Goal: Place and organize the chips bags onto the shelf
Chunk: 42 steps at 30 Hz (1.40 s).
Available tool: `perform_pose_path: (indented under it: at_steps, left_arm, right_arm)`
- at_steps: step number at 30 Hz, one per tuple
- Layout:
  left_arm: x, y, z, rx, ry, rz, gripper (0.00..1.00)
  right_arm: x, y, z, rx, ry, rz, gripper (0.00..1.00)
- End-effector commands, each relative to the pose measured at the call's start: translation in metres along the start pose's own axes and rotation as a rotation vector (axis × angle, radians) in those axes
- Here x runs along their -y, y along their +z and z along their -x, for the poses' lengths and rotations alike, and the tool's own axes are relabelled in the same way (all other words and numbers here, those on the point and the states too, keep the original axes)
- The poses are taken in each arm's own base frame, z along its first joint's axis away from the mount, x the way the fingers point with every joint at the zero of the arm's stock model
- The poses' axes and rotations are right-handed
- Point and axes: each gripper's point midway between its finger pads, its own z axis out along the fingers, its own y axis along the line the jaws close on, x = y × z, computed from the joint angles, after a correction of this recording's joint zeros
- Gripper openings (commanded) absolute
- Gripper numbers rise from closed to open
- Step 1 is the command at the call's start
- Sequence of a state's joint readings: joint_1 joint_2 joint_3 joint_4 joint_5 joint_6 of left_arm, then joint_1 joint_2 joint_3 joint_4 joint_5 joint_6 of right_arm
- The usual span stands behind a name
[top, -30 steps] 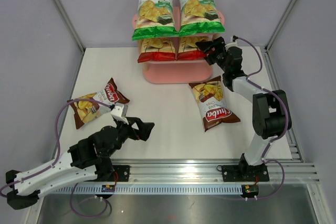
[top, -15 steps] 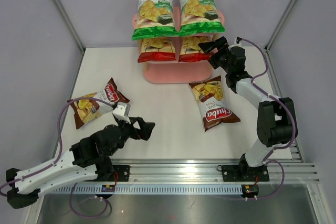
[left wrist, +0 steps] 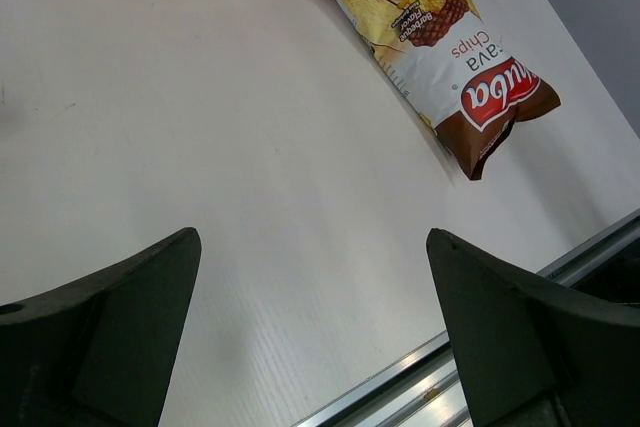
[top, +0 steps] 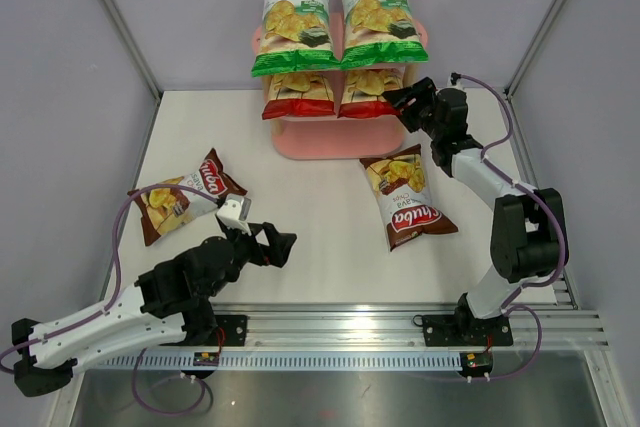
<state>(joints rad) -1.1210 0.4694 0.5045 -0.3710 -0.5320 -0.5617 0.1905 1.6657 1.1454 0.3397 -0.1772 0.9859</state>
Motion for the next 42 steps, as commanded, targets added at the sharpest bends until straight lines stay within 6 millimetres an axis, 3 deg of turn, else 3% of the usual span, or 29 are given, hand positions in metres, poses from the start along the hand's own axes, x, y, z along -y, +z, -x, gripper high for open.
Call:
perform_pose_path:
  at_steps: [1, 3, 12, 21, 27, 31, 33, 34, 35, 36, 37, 39, 40, 42]
  left_arm:
    - [0.005, -0.004, 0.024, 0.063, -0.048, -0.002, 0.99]
    - [0.005, -0.004, 0.024, 0.064, -0.046, -0.001, 0.99]
    - [0.001, -0.005, 0.023, 0.067, -0.045, 0.010, 0.99]
    - [0.003, -0.002, 0.021, 0.057, -0.040, 0.007, 0.99]
    - [0.011, 0.003, 0.020, 0.050, -0.049, -0.009, 0.99]
    - [0.026, 0.014, 0.019, 0.031, -0.054, -0.039, 0.99]
    - [0.035, 0.020, 0.026, 0.039, -0.075, -0.044, 0.99]
    - [0.038, 0.029, 0.021, 0.016, -0.076, -0.022, 0.99]
    - [0.044, 0.033, 0.028, 0.028, -0.096, -0.023, 0.99]
    - [0.047, 0.038, 0.030, 0.026, -0.106, -0.018, 0.99]
    - [0.048, 0.050, 0.019, -0.011, -0.095, 0.003, 0.99]
    - [0.056, 0.065, 0.028, 0.005, -0.123, -0.003, 0.99]
    - [0.063, 0.072, 0.026, -0.014, -0.147, -0.026, 0.99]
    - [0.064, 0.096, 0.022, -0.029, -0.183, -0.029, 0.99]
  right_arm:
    - [-0.023, 0.003, 0.016, 0.033, -0.011, 0.068, 0.62]
    - [-0.022, 0.010, 0.014, 0.024, -0.003, 0.068, 0.56]
    - [-0.023, 0.023, 0.019, 0.027, 0.011, 0.057, 0.51]
    - [-0.019, -0.002, 0.027, 0.045, -0.034, 0.002, 0.94]
    - [-0.002, -0.018, 0.032, 0.039, -0.062, -0.068, 0.99]
    - [-0.003, -0.042, 0.039, 0.062, -0.139, -0.096, 1.00]
    - [-0.015, -0.058, 0.046, 0.085, -0.177, -0.084, 0.99]
    - [-0.008, -0.065, 0.045, 0.084, -0.209, -0.111, 0.99]
    - [-0.008, -0.072, 0.047, 0.093, -0.227, -0.124, 0.99]
    - [-0.017, -0.084, 0.052, 0.117, -0.247, -0.118, 0.99]
    - [-0.003, -0.094, 0.051, 0.113, -0.270, -0.188, 0.99]
    - [-0.005, -0.118, 0.064, 0.173, -0.304, -0.239, 0.99]
    - [0.005, -0.130, 0.060, 0.158, -0.316, -0.290, 0.99]
    - [0.006, -0.159, 0.060, 0.180, -0.319, -0.330, 0.99]
